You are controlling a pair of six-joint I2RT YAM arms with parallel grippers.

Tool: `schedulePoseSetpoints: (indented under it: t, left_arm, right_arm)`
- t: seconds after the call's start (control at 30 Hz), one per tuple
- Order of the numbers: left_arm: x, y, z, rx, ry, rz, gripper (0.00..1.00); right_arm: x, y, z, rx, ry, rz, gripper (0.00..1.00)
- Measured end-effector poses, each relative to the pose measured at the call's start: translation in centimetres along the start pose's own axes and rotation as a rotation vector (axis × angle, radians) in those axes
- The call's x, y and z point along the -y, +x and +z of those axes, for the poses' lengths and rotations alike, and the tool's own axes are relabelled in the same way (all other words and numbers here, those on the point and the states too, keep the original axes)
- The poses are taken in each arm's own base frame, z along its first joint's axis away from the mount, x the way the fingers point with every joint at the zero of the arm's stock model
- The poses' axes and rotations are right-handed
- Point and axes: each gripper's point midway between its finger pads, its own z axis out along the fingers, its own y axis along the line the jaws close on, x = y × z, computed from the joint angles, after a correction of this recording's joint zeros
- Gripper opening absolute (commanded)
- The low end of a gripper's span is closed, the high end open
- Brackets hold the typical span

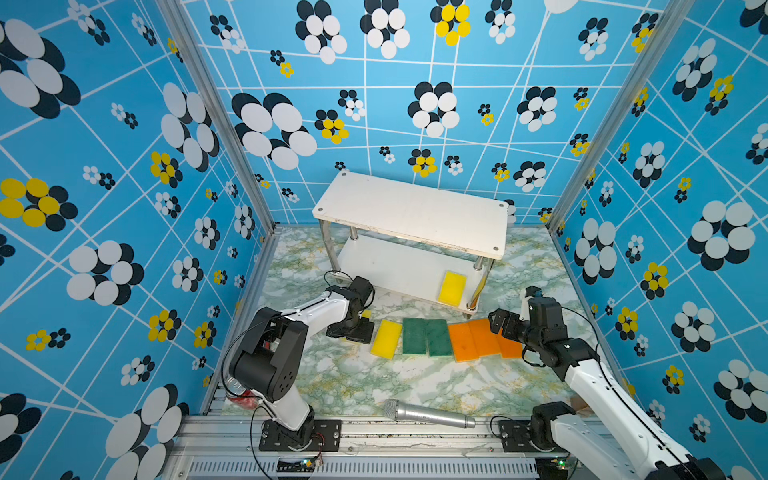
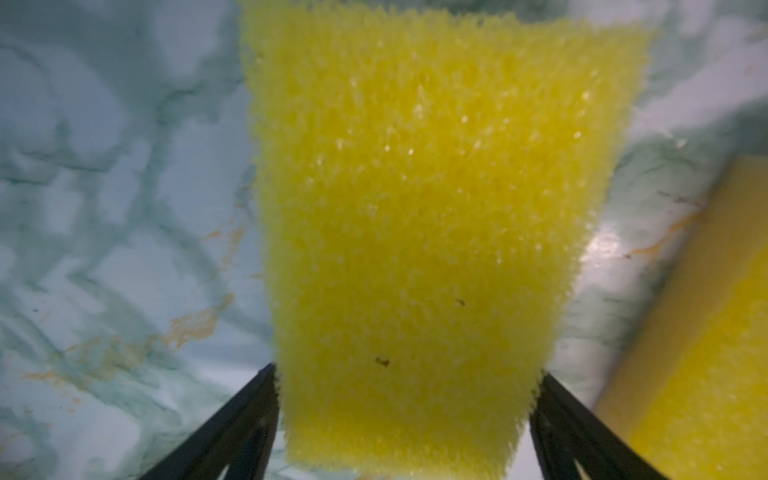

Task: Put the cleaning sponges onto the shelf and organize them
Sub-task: 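Lift the second yellow sponge with the left gripper toward the shelf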

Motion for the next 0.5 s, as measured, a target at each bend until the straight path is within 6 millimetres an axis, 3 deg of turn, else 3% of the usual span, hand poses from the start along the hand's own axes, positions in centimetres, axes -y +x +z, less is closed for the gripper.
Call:
schedulePoseSetpoints:
  t: [0.5]
  left_arm:
    - [-0.17, -0.08, 0.02, -0.006, -0.019, 0.014, 0.69]
  right_arm:
    - [-0.05, -0.12, -0.15, 0.007, -0.003, 0.000, 0.99]
